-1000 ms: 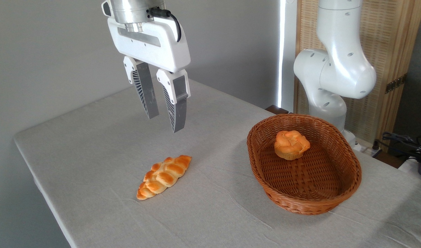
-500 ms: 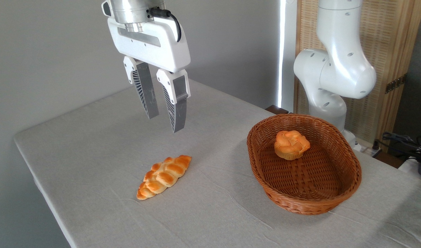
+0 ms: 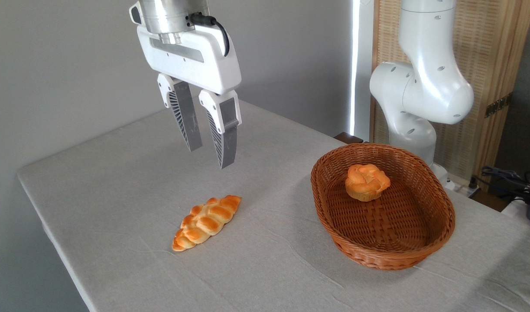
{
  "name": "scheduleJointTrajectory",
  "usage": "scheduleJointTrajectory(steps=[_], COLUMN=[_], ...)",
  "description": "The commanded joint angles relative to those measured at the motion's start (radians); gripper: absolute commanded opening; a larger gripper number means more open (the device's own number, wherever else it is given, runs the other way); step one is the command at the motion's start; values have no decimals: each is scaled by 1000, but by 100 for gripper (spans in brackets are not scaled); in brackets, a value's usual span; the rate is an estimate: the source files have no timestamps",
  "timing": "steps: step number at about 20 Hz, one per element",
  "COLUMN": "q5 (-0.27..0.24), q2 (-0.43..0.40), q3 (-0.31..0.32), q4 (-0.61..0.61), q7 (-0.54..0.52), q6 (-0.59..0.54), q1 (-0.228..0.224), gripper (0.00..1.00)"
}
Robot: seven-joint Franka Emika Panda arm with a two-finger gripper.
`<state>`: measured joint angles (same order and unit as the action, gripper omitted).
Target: Put bread into the basket
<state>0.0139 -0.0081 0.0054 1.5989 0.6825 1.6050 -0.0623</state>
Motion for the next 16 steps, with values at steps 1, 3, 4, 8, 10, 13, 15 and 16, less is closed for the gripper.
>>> scheduleJointTrajectory(steps=[1, 3, 4, 8, 10, 13, 15, 16], q5=[6, 6, 6, 9, 14, 15, 8, -6], q2=[-35, -44, -46, -84, -86, -84, -84, -81], q3=[-1, 1, -1, -19, -25, -25, -25, -27], q4=[42, 58, 73, 247, 326, 407, 447, 449], q7=[-3, -1, -3, -5, -14, -14, -18, -30], q6=[1, 10, 27, 159, 252, 357, 400, 401], q1=[1, 1, 1, -2, -8, -7, -8, -10], gripper=[100, 100, 100, 100, 100, 100, 100, 100])
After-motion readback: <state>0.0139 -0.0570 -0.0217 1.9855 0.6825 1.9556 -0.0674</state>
